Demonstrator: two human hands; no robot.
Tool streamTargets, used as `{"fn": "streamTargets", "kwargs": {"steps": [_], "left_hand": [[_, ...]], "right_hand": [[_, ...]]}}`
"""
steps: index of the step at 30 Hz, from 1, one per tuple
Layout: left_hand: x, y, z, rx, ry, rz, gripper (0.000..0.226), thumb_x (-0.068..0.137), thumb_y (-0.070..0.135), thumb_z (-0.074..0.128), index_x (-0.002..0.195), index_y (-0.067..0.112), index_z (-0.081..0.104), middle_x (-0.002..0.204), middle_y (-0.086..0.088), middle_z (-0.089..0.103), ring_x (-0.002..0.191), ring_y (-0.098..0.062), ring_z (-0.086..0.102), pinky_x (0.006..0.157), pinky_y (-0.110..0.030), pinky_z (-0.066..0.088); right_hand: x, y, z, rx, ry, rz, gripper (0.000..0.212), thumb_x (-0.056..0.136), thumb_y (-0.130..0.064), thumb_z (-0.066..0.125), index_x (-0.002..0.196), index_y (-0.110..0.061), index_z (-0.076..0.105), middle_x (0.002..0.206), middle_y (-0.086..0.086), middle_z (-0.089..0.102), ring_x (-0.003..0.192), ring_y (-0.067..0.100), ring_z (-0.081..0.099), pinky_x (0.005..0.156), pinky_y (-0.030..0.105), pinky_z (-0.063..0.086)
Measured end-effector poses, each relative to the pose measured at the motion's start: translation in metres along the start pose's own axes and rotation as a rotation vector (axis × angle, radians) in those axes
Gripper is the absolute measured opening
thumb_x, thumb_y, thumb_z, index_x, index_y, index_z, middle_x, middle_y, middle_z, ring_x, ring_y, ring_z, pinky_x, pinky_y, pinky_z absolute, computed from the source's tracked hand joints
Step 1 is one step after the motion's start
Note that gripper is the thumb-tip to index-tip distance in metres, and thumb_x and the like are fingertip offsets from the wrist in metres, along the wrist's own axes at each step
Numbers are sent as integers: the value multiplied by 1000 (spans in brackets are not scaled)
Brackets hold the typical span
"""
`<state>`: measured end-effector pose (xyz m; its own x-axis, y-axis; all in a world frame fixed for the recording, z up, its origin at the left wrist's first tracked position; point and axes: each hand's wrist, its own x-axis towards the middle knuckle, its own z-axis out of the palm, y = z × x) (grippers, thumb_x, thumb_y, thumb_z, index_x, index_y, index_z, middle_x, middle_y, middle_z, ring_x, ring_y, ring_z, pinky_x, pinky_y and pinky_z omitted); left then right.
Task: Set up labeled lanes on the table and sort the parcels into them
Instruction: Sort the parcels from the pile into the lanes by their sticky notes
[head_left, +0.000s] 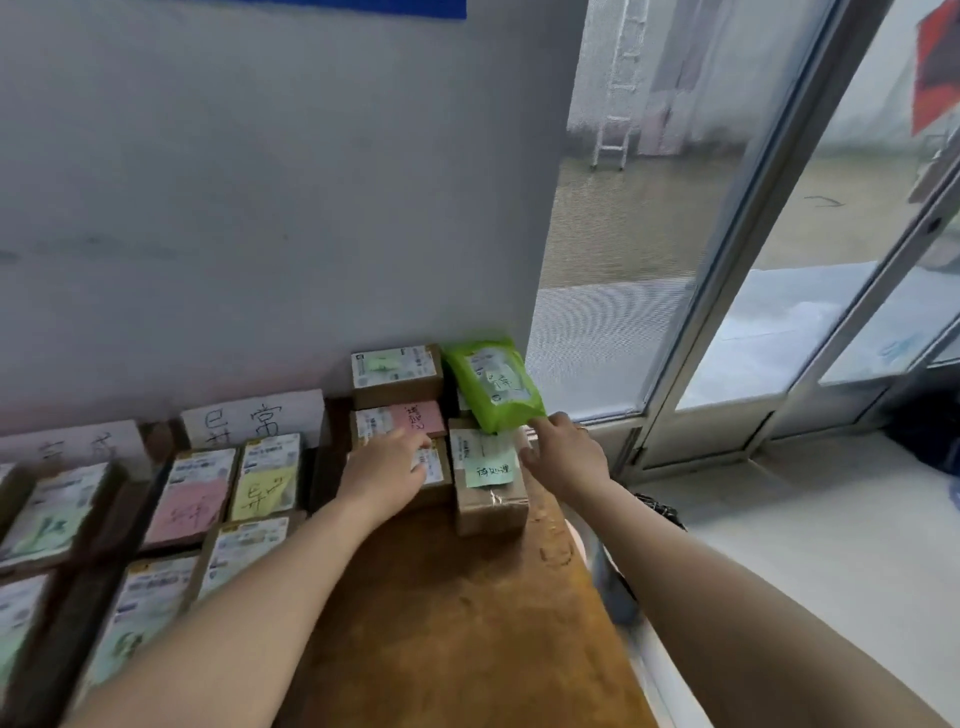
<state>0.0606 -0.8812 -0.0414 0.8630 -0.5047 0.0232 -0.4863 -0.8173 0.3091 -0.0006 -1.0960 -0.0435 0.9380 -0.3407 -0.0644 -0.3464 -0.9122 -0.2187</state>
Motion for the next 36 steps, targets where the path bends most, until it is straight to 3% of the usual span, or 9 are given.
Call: {"fn": "streamTargets", "kwargs": {"steps": [13, 20, 25, 30, 34, 36], "left_hand": [[37, -5, 30, -13, -42, -122, 36, 95, 22, 50, 131, 23, 51, 138, 0, 48, 127, -19, 45, 101, -35, 38], [56, -19, 49, -60, -73, -88, 36, 95, 25, 51, 131, 22, 52, 136, 1, 51, 126, -18, 46, 105, -38, 40], [54, -36, 55, -72, -65, -149, 36, 95, 21, 50, 131, 20, 52, 135, 1, 52, 124, -15, 48, 103, -33, 41], [48, -40, 61, -103, -29, -247, 42, 94, 11, 48, 135, 20, 48, 140, 0, 47, 128, -17, 44, 104, -34, 41], [45, -35, 65, -81, 12, -343, 47, 93, 10, 51, 138, 22, 45, 142, -1, 45, 129, -18, 43, 103, -35, 43], [45, -32, 68, -57, 7, -356, 47, 93, 12, 50, 139, 22, 44, 143, -1, 44, 130, -19, 42, 104, -36, 42]], "right_hand": [[83, 5, 17, 107, -80, -35, 58, 94, -35, 54, 147, -25, 33, 151, 12, 24, 130, 38, 37, 99, 43, 40], [109, 3, 26, 58, -79, 20, 71, 87, -58, 55, 147, -31, 29, 158, 10, 14, 139, 38, 25, 107, 47, 34], [124, -5, 37, 57, -136, 21, 80, 83, -65, 56, 148, -34, 23, 159, 12, 8, 140, 41, 24, 106, 50, 36], [136, -11, 48, 85, -128, 6, 82, 76, -71, 59, 143, -35, 27, 154, 8, 16, 136, 41, 28, 102, 55, 37], [146, -11, 51, 153, -143, 15, 88, 71, -73, 63, 143, -41, 24, 160, 0, -4, 143, 41, 16, 103, 61, 34], [152, -10, 52, 174, -145, 12, 89, 69, -73, 65, 142, -42, 24, 160, 0, -7, 140, 43, 21, 102, 61, 36]]}}
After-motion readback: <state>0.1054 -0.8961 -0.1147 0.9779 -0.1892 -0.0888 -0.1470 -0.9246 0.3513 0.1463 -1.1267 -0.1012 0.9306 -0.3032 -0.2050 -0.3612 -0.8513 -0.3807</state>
